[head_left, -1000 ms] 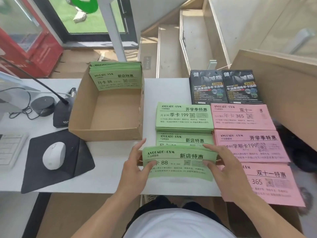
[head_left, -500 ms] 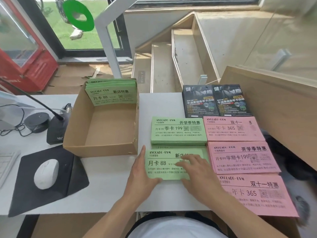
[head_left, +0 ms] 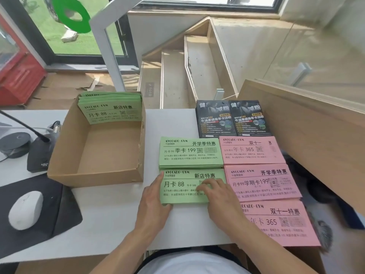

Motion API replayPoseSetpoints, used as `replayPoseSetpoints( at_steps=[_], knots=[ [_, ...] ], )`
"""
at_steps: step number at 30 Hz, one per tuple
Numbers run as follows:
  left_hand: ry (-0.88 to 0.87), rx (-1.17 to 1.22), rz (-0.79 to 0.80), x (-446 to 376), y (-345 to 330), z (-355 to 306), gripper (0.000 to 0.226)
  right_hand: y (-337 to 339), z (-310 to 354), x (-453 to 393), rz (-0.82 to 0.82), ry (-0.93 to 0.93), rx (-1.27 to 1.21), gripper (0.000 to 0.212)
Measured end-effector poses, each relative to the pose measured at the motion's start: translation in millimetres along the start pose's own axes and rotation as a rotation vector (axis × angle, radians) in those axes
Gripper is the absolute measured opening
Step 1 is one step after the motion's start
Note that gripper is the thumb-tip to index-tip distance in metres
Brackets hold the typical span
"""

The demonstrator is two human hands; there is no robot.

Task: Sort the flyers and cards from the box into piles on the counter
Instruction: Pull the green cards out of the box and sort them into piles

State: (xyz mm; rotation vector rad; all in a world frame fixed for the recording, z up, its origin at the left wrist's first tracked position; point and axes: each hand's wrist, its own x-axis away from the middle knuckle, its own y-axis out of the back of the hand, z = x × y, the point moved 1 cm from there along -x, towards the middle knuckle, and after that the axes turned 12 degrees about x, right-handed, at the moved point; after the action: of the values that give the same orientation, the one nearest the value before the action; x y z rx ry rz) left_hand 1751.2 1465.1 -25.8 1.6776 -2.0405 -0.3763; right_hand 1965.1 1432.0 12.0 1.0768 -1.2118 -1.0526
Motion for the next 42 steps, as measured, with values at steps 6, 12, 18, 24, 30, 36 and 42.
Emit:
replayPoseSetpoints(
  at_steps=[6, 12, 18, 24, 30, 36, 42],
  knots=[
    [0.044, 0.112, -0.01, 5, 0, 3, 0.111, -2, 8, 5, -0.01, 0.031, -0.003, 0.06],
    [0.031, 0.152, -0.004, 9, 8, -4, 0.116, 2, 11, 5, -0.012, -0.002, -0.053, 0.052],
    [-0.075, 0.192, -0.082, 26, 25, -24, 0.076, 24, 12, -9, 0.113, 0.046, -0.152, 0.048],
    [-0.349, 0.244, -0.282, 14, 77, -48, 0.03, 53, 47, -48, -0.084, 0.104, -0.294, 0.036],
    [-0.431, 0.118, -0.375, -54, 146, -44, 0.034, 78, 107, -112, -0.174, 0.176, -0.409, 0.047],
    [-0.302, -0.2, -0.324, -147, 212, -20, 0.067, 93, 148, -194, -0.193, 0.086, -0.282, 0.065],
    [-0.203, -0.397, -0.205, -221, 235, 3, 0.092, 91, 171, -259, -0.169, 0.116, -0.06, 0.074]
  ],
)
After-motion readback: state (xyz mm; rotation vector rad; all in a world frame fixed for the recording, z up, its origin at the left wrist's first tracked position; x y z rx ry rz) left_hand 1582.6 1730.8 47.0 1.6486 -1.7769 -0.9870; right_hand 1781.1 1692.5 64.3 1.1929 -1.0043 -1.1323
